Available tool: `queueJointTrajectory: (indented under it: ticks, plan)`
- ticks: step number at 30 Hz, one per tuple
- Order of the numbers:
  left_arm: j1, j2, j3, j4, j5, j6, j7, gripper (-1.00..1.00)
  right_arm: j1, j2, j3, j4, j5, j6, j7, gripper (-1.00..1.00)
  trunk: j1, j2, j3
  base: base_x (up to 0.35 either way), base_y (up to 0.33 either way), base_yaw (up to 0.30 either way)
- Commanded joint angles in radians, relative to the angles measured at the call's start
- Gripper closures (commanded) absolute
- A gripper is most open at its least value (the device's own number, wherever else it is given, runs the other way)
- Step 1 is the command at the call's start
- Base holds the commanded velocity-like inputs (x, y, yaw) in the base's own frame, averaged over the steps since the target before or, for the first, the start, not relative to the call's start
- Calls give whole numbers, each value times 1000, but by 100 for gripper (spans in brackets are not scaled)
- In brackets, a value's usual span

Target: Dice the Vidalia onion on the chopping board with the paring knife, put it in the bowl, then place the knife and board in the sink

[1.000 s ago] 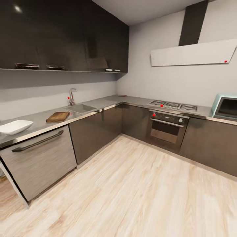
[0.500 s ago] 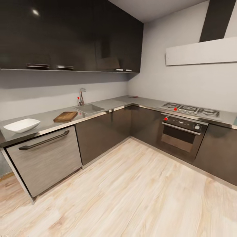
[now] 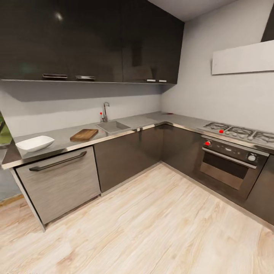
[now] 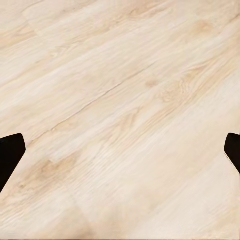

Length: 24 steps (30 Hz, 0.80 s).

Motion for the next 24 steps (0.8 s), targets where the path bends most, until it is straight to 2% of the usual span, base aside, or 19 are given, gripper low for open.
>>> queueJointTrajectory:
  ticks: [1, 9, 24]
  plan:
    - [0, 0, 1, 0, 2, -2, 0, -100, -1, -1, 6, 1, 3, -1, -9, -100, 0, 0, -1, 230, -242, 253]
    - [0, 0, 1, 0, 2, -2, 0, -100, -1, -1, 6, 2, 3, -1, -9, -100, 0, 0, -1, 187, -199, 253]
    - [0, 0, 1, -1, 3, -4, 0, -100, -1, -1, 5, 2, 3, -1, -9, -100, 0, 0, -1, 14, -15, 253]
